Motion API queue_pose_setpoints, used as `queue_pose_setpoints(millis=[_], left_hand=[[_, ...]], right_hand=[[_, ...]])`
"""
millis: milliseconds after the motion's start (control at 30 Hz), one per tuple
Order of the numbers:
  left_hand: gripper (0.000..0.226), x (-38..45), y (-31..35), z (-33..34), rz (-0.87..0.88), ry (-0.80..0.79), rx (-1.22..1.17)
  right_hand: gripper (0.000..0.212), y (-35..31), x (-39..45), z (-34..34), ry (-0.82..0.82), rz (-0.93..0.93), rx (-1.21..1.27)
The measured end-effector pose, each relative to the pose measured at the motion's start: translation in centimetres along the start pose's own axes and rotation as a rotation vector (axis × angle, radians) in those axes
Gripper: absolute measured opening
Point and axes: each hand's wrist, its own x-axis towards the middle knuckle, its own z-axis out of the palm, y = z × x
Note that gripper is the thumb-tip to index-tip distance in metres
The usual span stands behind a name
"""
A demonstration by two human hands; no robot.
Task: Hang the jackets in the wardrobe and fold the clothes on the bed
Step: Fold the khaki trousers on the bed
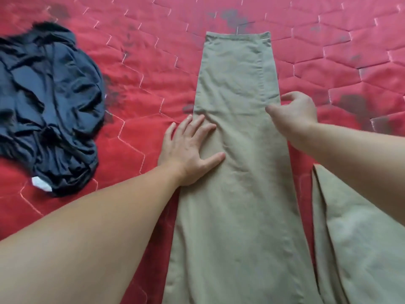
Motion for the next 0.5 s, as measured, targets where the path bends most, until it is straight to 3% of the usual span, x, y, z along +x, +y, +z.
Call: queue_pose_setpoints(millis=[67,333,433,500], left_hand=[[0.079,1.6,-0.6,-0.2,0.016,0.003,0.002],[0.074,5.2,-2.1,-0.4,0.061,-0.002,-0.015],[0.074,5.0,-2.0,-0.6,0.064,-0.028,-0.011],[0.075,5.0,-2.1,-0.7,0.052,-0.032,0.002]], right_hand=[[0.016,-1.4,3.1,1.2,-0.02,0.077,0.071],[0.037,-5.5,12.3,3.4,-0.106,0.29,0.246],[0.013,-7.7,13.3,3.4,-0.123,0.234,0.318],[0.015,-9.1,13.0,3.3,-0.115,0.135,0.324]])
